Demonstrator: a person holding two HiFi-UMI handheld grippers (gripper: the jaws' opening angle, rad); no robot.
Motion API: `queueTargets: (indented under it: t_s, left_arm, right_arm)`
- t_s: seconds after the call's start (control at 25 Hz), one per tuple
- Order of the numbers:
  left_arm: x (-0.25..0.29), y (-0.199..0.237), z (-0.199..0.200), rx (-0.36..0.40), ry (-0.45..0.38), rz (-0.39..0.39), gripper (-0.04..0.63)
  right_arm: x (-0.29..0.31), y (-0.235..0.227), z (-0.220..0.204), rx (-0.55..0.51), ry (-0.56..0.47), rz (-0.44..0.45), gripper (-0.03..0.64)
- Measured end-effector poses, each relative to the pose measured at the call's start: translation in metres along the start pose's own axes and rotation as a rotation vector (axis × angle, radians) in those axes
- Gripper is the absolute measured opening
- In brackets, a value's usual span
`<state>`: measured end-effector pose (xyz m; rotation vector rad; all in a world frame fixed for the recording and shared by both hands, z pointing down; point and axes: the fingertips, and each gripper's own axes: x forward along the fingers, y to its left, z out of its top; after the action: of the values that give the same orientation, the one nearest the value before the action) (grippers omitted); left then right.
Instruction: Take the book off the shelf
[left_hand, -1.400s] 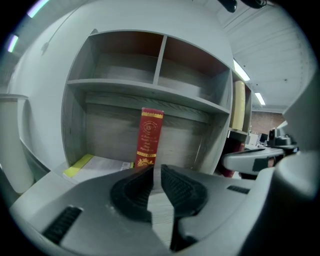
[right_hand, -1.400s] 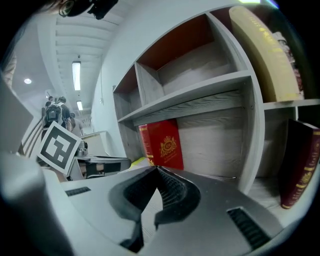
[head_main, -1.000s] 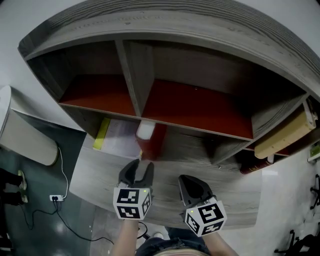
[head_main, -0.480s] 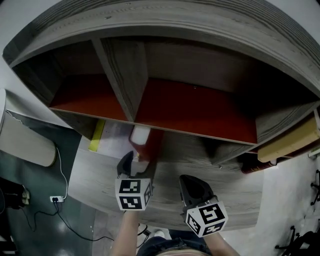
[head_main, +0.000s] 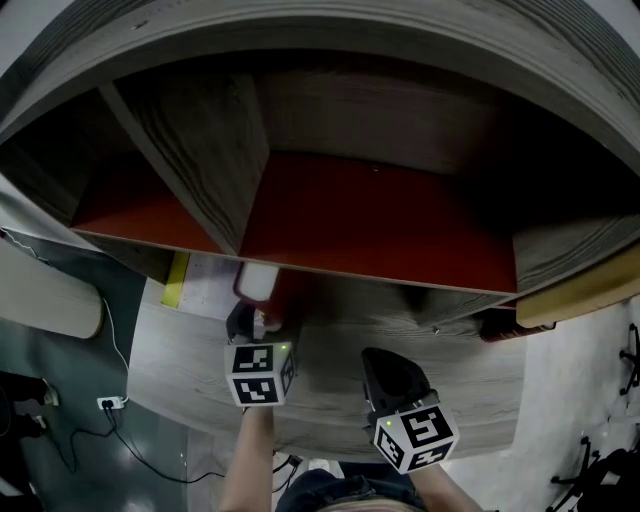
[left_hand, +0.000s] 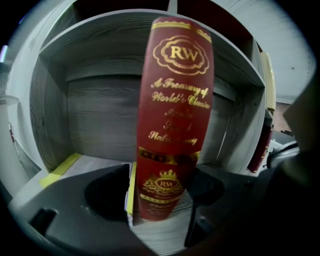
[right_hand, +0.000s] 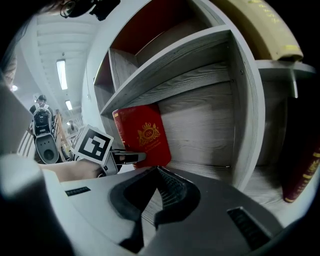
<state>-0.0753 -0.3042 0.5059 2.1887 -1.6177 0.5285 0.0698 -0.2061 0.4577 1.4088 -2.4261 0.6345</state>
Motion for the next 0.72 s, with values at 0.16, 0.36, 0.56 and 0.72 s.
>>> queueTargets:
  t_s: [0.16, 0.36, 0.56, 0.72]
  left_arm:
    - [0.009, -0.002, 0.004, -0.002, -0.013, -0.001, 0.316]
    - [0.017, -0.001, 0.007, 0.007, -0.044, 0.017, 0.316]
    - [0.025, -0.004, 0.010, 0.006, -0.062, 0.013, 0.316]
    - [0.030, -0.004, 0.012, 0.008, -0.082, 0.019, 0.316]
  right_arm:
    - [0.004, -0.005, -0.002, 0.001, 0.011, -0.001, 0.008]
    - [0.010, -0.011, -0.009, 0.012, 0.033, -0.006, 0.008]
    - [0.013, -0.012, -0.013, 0.014, 0.046, -0.011, 0.008]
    - [0.014, -0.010, -0.016, 0.015, 0.055, -0.012, 0.008]
